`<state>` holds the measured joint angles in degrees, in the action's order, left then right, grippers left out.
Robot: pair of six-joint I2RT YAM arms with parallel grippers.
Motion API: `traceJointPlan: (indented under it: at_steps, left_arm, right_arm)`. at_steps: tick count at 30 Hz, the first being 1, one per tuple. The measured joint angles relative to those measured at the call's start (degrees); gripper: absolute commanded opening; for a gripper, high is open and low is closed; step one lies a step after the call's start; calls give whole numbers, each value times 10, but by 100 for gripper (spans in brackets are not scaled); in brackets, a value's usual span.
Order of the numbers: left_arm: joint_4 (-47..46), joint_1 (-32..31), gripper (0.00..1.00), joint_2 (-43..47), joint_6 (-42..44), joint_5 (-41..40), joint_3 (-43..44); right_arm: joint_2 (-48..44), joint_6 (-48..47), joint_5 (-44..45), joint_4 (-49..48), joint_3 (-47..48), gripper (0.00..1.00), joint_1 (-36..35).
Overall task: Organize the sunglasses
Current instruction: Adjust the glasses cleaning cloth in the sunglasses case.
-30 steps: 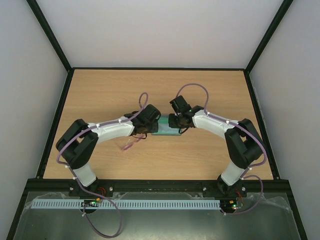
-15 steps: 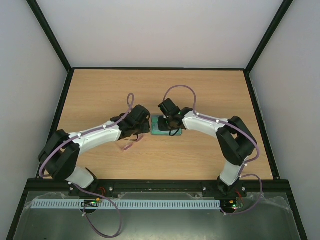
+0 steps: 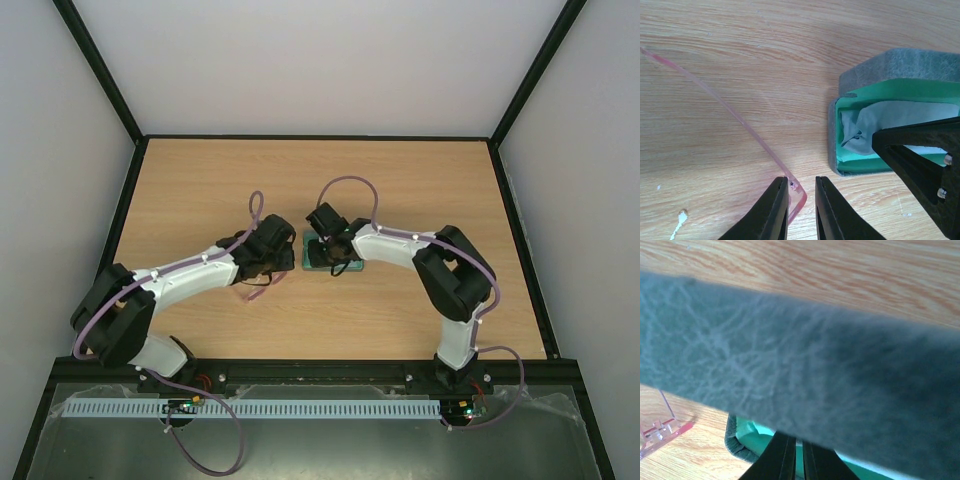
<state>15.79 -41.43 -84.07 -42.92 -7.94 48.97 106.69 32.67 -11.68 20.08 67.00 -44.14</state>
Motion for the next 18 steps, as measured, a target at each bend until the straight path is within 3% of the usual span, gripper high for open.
traceJointPlan:
  at_steps: [18]
  left_arm:
    - [0,1,18,1,0,0,-4]
  right_arm:
    - [-8,-1,38,3,2,17,-17]
